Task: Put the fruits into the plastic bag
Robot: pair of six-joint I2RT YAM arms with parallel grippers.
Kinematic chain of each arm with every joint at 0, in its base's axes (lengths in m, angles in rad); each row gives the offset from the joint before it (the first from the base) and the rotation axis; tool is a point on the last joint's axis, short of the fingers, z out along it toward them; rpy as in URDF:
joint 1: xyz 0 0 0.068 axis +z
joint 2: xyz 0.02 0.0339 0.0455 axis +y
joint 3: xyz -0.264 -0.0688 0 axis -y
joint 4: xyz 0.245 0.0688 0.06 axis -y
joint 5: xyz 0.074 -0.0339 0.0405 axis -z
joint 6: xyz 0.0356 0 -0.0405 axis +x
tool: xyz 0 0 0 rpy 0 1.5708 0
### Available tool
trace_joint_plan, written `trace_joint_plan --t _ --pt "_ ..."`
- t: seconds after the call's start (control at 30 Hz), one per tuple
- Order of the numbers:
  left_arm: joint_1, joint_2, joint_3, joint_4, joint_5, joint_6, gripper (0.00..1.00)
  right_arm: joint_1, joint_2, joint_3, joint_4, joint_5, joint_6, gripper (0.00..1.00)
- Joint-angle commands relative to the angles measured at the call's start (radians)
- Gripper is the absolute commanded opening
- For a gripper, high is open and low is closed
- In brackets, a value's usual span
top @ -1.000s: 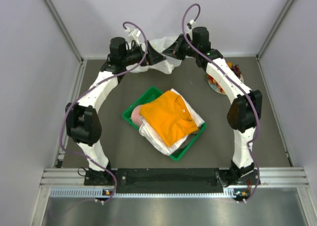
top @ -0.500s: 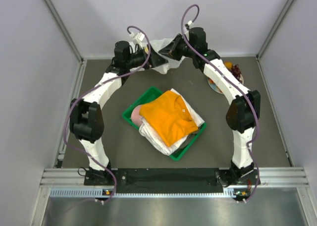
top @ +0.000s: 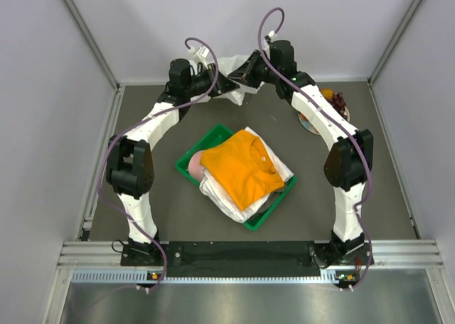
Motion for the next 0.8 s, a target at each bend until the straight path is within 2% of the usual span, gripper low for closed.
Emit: trace_joint_plan --t 0.0,0.03,0.13,0.2,0.23,0.3,0.4,0.43,0.47,0.57,0.63,0.67,0.77 --pt "-0.002 0.005 0.042 0.067 -0.006 -0.025 0.06 0.015 -0.075 0.042 -0.048 0.045 -0.093 0.1" --pt "0.003 0.001 0.043 0.062 -0.004 -0.024 0.01 0.015 -0.09 0.042 -0.072 0.058 -0.112 0.21" --pt "0.035 -0.025 0.029 0.062 0.013 -0.056 0.0 0.003 -0.12 0.032 -0.092 0.104 -0.189 0.38" --pt "0.058 -0.051 0.01 0.067 0.031 -0.085 0.0 -0.014 -0.156 0.032 -0.135 0.173 -0.269 0.46" --pt "0.081 -0.059 0.003 0.065 0.043 -0.091 0.0 -0.019 -0.169 0.032 -0.151 0.199 -0.305 0.65" --pt "0.101 -0.082 -0.01 0.056 0.1 -0.065 0.0 -0.031 -0.215 0.01 -0.186 0.291 -0.432 0.69" --pt "0.132 -0.114 0.017 -0.103 0.175 0.066 0.0 -0.034 -0.293 -0.057 -0.194 0.406 -0.598 0.76" --pt "0.148 -0.122 0.026 -0.147 0.2 0.096 0.0 -0.036 -0.31 -0.077 -0.191 0.439 -0.627 0.96" --pt "0.159 -0.129 0.042 -0.235 0.226 0.12 0.0 -0.039 -0.327 -0.121 -0.18 0.447 -0.65 0.99" --pt "0.198 -0.151 0.046 -0.327 0.349 0.177 0.0 -0.069 -0.396 -0.235 -0.088 0.371 -0.687 0.99" --pt "0.213 -0.186 0.023 -0.324 0.39 0.182 0.0 -0.103 -0.423 -0.286 -0.013 0.314 -0.631 0.99" --pt "0.215 -0.192 0.019 -0.323 0.396 0.176 0.0 -0.117 -0.425 -0.319 0.009 0.234 -0.615 0.99" --pt "0.221 -0.183 0.067 -0.306 0.464 0.099 0.0 -0.152 -0.388 -0.305 -0.028 0.181 -0.595 0.99"
